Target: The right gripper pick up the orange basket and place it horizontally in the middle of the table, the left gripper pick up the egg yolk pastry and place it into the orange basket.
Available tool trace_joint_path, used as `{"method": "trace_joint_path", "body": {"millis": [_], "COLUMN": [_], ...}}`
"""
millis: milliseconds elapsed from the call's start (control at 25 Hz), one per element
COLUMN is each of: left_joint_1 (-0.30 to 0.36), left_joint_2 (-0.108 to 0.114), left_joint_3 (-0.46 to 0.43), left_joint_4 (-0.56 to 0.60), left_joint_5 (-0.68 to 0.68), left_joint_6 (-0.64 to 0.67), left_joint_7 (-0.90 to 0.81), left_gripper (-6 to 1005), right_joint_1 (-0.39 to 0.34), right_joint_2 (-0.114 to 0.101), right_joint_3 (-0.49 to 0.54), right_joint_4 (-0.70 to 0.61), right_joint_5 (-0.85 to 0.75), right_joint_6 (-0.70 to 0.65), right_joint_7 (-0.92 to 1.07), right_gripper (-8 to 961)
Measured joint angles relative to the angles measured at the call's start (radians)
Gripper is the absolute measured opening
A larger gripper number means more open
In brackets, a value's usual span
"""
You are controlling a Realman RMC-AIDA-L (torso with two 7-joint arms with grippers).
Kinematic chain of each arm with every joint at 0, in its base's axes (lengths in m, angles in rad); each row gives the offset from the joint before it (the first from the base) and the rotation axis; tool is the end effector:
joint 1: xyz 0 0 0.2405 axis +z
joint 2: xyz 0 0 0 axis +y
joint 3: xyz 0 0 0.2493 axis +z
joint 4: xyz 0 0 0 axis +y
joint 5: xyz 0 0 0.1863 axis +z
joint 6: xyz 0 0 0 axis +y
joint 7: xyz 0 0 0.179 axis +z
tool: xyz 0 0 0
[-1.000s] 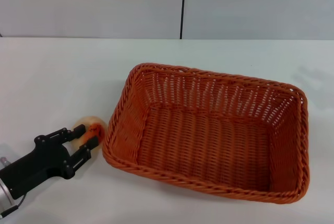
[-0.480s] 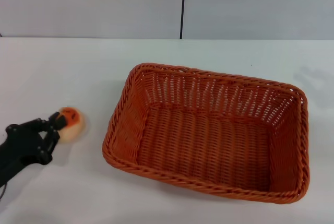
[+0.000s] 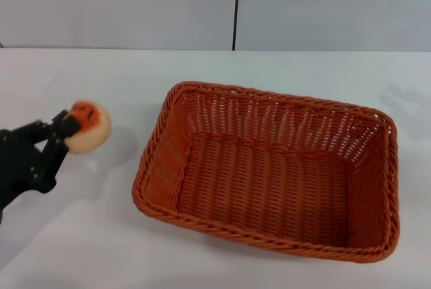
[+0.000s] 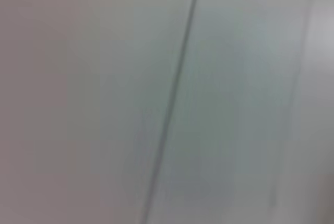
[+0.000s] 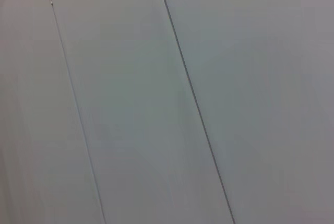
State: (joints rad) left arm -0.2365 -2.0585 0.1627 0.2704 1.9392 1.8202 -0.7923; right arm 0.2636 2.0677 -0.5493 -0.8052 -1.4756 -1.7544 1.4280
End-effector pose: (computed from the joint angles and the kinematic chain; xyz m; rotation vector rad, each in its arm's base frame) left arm -0.2875 0.2299 0.0091 -2.1313 -0.5375 -1.1253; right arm 0.2420 0.2863 0.0880 -2.1720 0.5643 1.2430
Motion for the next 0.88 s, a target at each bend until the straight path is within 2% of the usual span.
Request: {"method": "trace_joint_path", "body": {"millis": [280, 320, 360, 520, 560, 720, 880], "left_joint_1": [-0.066, -0.074, -0.096, -0.116, -0.137, -0.143, -0.121], "left_joint_2": [-0.007, -0.007, -0.010, -0.011, -0.013, -0.014, -0.010], "left_joint_3": [0.030, 0.044, 0.102, 0.156, 0.206, 0.212, 0.193], "left_joint_4": [0.007, 0.002, -0.020, -0.047, -0.088, -0.133, -0.143], "left_joint_5": [0.009, 0.009, 0.009, 0.010, 0.010, 0.008, 0.001], "left_joint_6": [0.156, 0.159, 0.155, 0.148, 0.132, 0.101, 0.091], "left_joint_7": [-0.063, -0.064, -0.061, -0.045, -0.008, 0.022, 0.032], "left_gripper": [50, 50, 51, 55, 56, 242, 407], "right_joint_1": [0.000, 0.001, 0.003, 0.007, 0.010, 0.012, 0.012], "right_joint_2": [0.000, 0.000, 0.000, 0.000, 0.000, 0.000, 0.000], "right_joint_3": [0.000, 0.000, 0.000, 0.000, 0.000, 0.000, 0.000], "right_joint_4": [0.000, 0.000, 0.000, 0.000, 0.000, 0.000, 0.000], "right_joint_5": [0.000, 0.000, 0.000, 0.000, 0.000, 0.000, 0.000], "right_joint_6": [-0.008, -0.010, -0.015, -0.024, -0.025, -0.026, -0.026], "right_joint_7": [-0.014, -0.014, -0.015, -0.015, -0.015, -0.015, -0.019], "right_gripper": [283, 283, 283, 283, 283, 284, 284]}}
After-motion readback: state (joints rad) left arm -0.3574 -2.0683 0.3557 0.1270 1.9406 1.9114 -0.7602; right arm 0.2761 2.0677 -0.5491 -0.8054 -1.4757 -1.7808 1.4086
